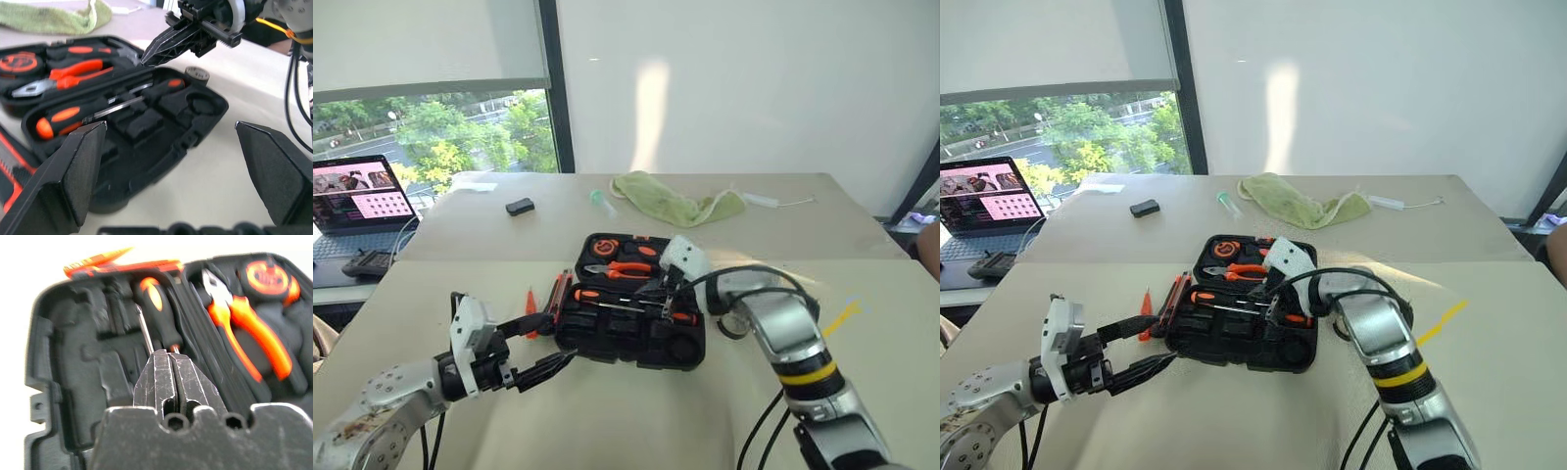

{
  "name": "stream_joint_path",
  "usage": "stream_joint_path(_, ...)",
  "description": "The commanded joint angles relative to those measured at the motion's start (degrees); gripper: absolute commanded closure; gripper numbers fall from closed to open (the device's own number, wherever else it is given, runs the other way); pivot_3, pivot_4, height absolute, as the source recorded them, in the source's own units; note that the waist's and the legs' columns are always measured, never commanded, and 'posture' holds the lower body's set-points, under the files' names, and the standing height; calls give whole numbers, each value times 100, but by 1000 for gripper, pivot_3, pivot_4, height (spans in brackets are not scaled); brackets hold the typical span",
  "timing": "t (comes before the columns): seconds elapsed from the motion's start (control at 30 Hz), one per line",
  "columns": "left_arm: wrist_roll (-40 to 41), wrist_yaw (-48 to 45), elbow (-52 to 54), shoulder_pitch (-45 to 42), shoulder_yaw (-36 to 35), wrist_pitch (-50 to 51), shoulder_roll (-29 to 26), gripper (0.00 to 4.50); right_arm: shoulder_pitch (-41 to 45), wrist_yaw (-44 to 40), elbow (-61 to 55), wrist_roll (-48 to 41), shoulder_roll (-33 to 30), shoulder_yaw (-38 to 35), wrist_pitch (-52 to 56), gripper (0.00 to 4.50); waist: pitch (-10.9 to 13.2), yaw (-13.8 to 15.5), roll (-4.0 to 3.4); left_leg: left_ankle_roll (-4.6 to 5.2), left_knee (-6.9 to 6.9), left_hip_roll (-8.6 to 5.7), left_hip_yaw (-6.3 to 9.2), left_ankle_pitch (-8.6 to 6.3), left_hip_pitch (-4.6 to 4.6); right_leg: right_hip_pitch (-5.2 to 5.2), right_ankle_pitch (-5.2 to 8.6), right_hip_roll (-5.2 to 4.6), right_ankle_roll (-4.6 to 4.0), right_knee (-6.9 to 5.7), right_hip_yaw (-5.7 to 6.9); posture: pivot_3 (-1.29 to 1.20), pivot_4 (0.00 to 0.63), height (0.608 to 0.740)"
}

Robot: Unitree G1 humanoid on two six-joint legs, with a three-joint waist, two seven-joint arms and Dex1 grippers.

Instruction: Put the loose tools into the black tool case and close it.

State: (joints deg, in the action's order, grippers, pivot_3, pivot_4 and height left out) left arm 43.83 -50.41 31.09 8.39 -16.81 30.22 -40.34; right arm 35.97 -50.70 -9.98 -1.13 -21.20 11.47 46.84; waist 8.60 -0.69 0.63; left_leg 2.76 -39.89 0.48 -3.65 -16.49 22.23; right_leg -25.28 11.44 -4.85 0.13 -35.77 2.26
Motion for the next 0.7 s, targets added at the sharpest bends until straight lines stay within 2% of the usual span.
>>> stream_joint_path(0.03,34,5,182,4,-144,-75,-82,0,-193,641,-254,186,21,-1,-149,4475,0,2,0,0,-1,0,0,0,-2,2,0,1,0,-2,0,0,150,740)
stream_joint_path(0.27,6,-7,36,-155,-74,-52,-150,0,-505,778,556,889,-273,1425,-585,4475,-4,-20,7,0,0,4,-1,1,-20,16,2,17,1,-1,-7,0,150,740)
stream_joint_path(0.47,-48,5,-20,-114,-156,-62,-169,0,-451,740,1269,1600,-484,2168,-1417,4475,-42,1,59,-4,10,25,-1,-6,-112,100,20,37,-6,8,-5,0,150,740)
stream_joint_path(0.57,114,378,2,-100,-350,84,15,0,-520,895,1203,1423,-390,1769,-1911,4475,-73,0,102,-10,13,33,2,-12,-123,108,42,39,-29,4,-1,0,150,740)
stream_joint_path(0.63,140,831,3,-138,-523,178,187,0,-722,551,908,322,-54,916,-2529,4475,-82,7,116,-14,12,36,6,-14,-121,108,39,40,-26,3,-1,0,150,740)
stream_joint_path(0.7,68,1523,-35,-270,-677,344,389,0,-784,153,397,-650,113,134,-2297,4475,-73,22,124,-16,12,36,14,-15,-116,108,37,39,-23,4,0,0,150,740)
